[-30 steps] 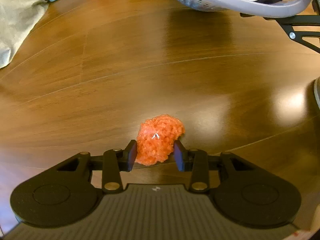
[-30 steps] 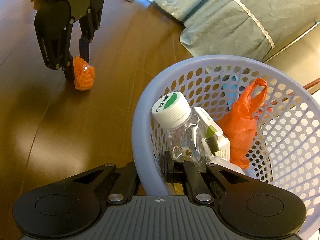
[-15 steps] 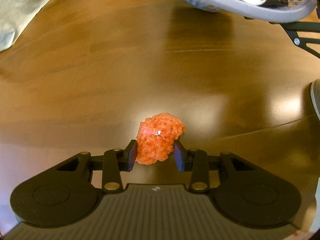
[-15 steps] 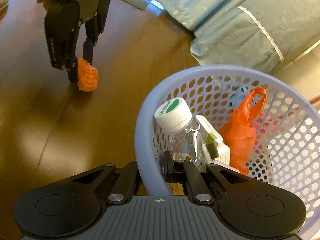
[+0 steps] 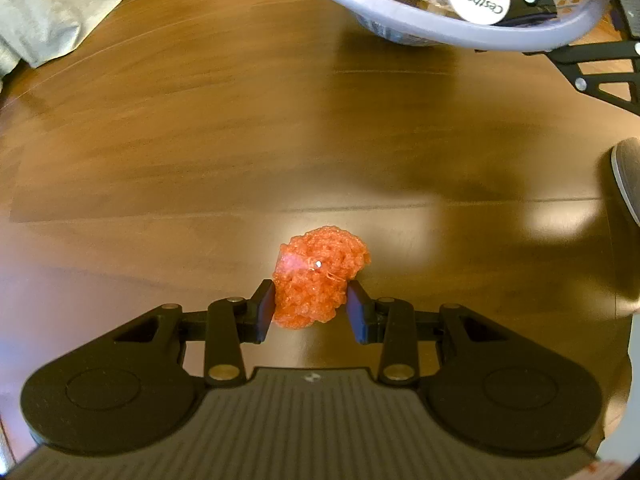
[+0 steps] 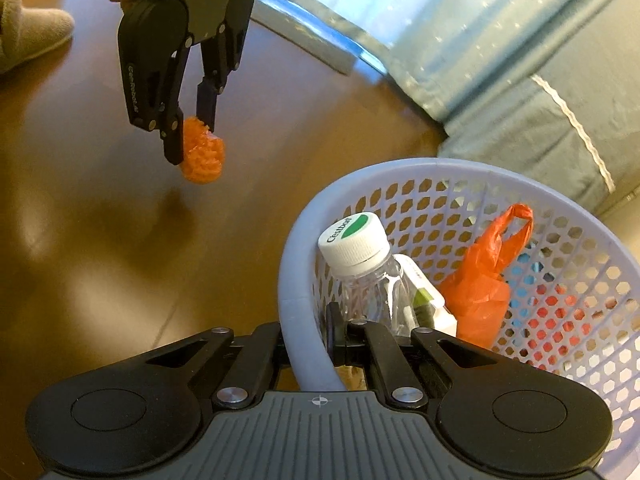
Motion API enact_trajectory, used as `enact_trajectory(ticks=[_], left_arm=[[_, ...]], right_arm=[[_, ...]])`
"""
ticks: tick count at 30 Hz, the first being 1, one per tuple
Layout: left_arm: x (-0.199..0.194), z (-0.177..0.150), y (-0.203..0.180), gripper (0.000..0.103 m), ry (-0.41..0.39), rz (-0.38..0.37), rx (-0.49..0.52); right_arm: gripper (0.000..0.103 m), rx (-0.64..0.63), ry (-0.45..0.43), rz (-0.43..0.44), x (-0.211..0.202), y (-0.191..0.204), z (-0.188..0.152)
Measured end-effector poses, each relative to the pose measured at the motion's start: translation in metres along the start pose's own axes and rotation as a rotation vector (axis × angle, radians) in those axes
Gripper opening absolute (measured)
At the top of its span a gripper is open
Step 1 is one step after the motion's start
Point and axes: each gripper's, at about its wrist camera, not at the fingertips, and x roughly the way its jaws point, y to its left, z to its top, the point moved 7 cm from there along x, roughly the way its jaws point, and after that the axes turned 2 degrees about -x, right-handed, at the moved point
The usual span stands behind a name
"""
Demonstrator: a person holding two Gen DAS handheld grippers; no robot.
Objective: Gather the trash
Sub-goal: 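Lower the wastebasket to the floor with the right tool while the left gripper carries the scrubber over it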
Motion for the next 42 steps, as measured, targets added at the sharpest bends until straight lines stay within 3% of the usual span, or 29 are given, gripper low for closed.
enact_trajectory(ticks=[7,21,28,34,37,40,42], left_arm=[[-0.031,-0.028,0.021,0.033,0.007,0.037,-0.033],[-0.103,-0.106,0.057,0.033,-0.012,0.095,-0.218],[-0.119,-0.115,0.066,0.033,-0.054,0.09,-0.315],[-0.141,-0.116,0.076,0.033,-0.083,0.069,-0.422],[-0.155,-0.115,0.074,0.033,-0.097,0.061,-0.463],[-0.173,-0.116,0.068,0.033,-0.105,0.05,-0.501],[-0.181,-0.113,0.068,0.033,-0.112,0.048,-0.515]], right_arm=[[0.001,-0.036,-0.083,0.095,-0.002,0.012,0.031],[0.0,-0.064,-0.262,0.379,-0.002,0.036,0.119],[0.0,-0.011,-0.301,0.52,0.005,0.032,0.158],[0.003,0.044,-0.281,0.576,0.004,0.032,0.17],[0.007,0.036,-0.249,0.565,0.0,0.034,0.169],[0.018,-0.017,-0.214,0.556,-0.005,0.038,0.167],[0.038,-0.059,-0.196,0.543,-0.008,0.041,0.165]])
